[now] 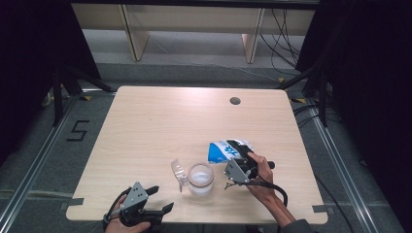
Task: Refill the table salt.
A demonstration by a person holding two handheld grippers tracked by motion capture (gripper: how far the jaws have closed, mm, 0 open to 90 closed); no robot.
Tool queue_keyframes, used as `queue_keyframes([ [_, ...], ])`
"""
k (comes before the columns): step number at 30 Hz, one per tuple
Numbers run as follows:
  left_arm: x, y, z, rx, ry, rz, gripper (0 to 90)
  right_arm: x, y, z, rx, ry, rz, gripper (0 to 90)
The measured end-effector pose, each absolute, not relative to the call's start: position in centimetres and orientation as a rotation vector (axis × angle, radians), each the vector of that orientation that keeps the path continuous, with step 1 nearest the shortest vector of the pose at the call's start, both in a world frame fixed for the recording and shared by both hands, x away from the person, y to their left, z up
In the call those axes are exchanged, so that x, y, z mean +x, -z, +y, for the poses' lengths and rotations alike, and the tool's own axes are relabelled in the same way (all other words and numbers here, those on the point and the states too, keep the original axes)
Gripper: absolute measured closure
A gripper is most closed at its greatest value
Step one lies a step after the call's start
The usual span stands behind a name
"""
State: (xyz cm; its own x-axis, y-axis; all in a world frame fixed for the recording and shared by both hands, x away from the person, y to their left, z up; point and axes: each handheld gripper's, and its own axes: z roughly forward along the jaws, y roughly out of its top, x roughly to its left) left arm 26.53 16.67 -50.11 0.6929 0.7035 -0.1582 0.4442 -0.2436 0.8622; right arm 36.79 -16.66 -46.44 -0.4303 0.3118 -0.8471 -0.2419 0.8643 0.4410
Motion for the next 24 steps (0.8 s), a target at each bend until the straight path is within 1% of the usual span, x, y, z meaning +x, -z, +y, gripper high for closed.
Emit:
queue_keyframes([
  [6,26.5,50.1,16.7,1.889,-0.32,0.893,21.6,37.1,46.4,-17.0,0.115,-0.681,1.952,70.3],
  [8,26.6,50.0,16.8,1.902,-0.329,0.869,21.6,37.3,46.4,-17.1,0.136,-0.702,1.962,70.4],
  [16,26.5,50.1,16.6,1.889,-0.322,0.899,21.6,38.0,46.9,-17.8,0.222,-0.776,2.005,70.7],
  [22,26.6,50.0,16.8,1.908,-0.331,0.861,21.6,38.9,47.4,-18.7,0.31,-0.822,2.03,71.1],
  [24,26.5,50.1,16.6,1.889,-0.319,0.891,21.6,39.1,47.5,-19.0,0.346,-0.839,2.031,71.2],
])
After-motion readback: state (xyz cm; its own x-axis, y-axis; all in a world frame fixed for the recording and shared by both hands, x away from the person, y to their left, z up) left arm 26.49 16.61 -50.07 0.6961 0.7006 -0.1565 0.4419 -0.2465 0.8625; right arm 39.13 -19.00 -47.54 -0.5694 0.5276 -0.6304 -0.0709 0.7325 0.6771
